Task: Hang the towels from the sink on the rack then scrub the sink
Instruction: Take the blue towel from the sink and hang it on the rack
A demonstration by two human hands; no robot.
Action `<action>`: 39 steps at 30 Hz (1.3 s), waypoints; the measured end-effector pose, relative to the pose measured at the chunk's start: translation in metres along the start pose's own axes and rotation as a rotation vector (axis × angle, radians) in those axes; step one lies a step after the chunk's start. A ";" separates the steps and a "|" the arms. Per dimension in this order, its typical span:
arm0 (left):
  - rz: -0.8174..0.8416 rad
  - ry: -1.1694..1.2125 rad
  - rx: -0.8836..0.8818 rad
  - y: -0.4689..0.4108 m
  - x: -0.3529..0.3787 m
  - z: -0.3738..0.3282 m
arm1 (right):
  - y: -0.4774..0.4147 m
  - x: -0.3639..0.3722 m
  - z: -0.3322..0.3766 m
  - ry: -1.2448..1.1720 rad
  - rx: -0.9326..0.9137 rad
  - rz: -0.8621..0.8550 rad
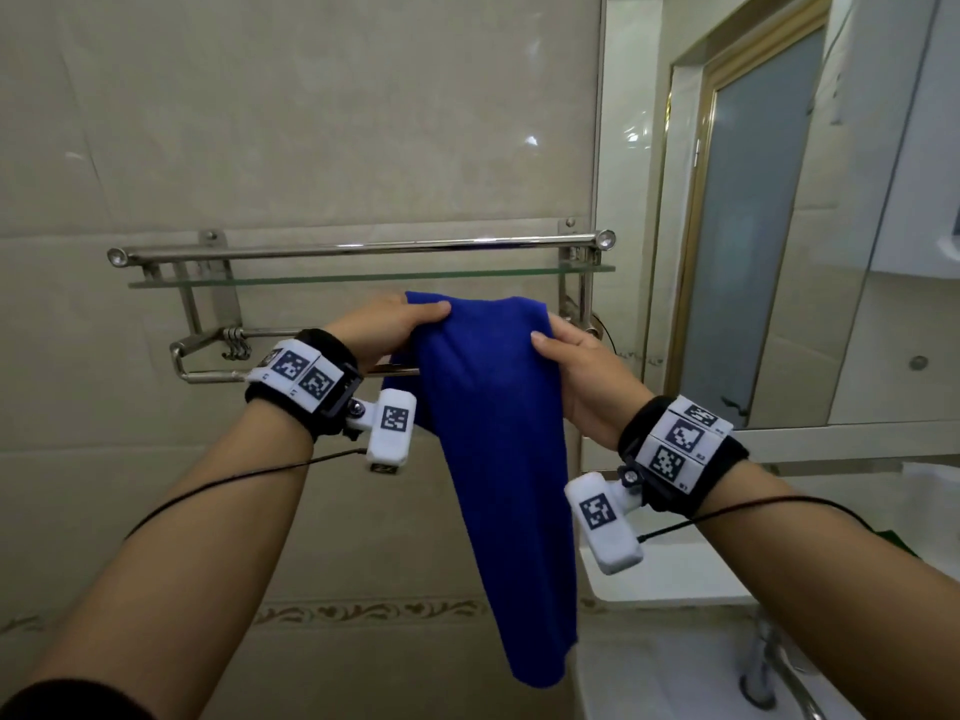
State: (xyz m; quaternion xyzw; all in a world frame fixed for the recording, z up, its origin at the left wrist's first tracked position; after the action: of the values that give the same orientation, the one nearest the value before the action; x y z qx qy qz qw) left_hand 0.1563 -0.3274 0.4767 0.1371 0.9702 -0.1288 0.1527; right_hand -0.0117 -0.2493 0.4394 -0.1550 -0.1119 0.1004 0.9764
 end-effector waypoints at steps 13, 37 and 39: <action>-0.212 -0.157 -0.036 0.044 -0.017 0.054 | -0.010 -0.013 -0.018 0.186 0.079 -0.167; -0.080 0.144 0.122 0.041 0.020 0.032 | 0.024 -0.081 -0.009 0.405 -0.080 -0.441; -0.161 0.157 0.132 0.039 0.013 0.025 | 0.023 -0.087 -0.002 0.376 -0.107 -0.501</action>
State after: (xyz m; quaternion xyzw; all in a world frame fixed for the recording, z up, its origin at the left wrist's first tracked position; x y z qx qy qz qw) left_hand 0.1623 -0.2957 0.4414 0.0781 0.9764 -0.1932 0.0559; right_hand -0.0977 -0.2478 0.4141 -0.1897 0.0309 -0.1796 0.9648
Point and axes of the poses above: each hand's wrist, its own y-axis away from the middle knuckle, its own x-axis out of the palm, z = x × y, the point moved 10 cm from there along -y, towards the middle knuckle, and after that the axes turned 3 degrees about y, right-handed, at the moved point
